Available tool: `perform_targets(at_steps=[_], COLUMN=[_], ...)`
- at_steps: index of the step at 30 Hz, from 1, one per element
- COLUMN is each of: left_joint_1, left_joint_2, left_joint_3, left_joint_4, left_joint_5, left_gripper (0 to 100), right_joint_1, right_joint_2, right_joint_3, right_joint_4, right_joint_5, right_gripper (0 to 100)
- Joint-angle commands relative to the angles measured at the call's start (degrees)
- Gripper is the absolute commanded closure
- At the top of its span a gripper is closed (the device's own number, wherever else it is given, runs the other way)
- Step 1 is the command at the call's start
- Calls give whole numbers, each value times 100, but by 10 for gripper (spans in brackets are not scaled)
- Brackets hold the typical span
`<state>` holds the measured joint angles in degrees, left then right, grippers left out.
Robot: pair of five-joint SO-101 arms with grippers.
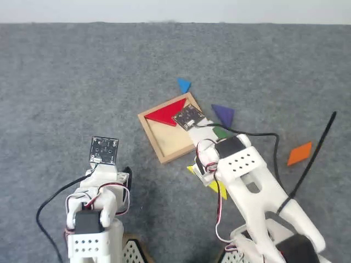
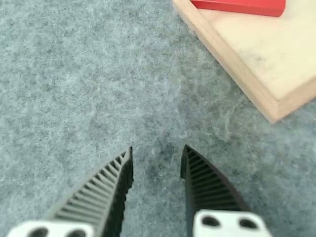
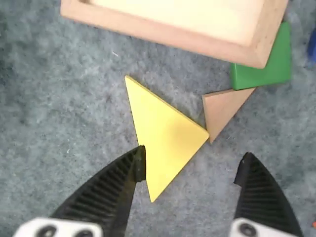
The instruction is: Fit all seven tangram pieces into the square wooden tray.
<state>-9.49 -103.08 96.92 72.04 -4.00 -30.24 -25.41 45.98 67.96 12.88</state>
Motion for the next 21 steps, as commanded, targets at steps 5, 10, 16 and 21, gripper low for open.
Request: perform_targets(at_steps=[5, 10, 16, 21], left_joint_1=[18, 18, 18, 18], left_joint_2=[-158, -158, -158, -158], left_joint_3=[-48, -48, -48, -48], left_joint_4=[53, 53, 53, 53], left_joint_5=[-35, -35, -35, -35], left_gripper=[847, 847, 847, 847], right_joint_1=[13, -189, -646, -286], right_joint_2=[681, 1112, 1666, 2097], right_joint_3=[97, 123, 123, 123], right_joint_4=[-479, -884, -945, -1051], right_joint_5=[114, 290, 264, 237], right_gripper=[561, 561, 660, 679])
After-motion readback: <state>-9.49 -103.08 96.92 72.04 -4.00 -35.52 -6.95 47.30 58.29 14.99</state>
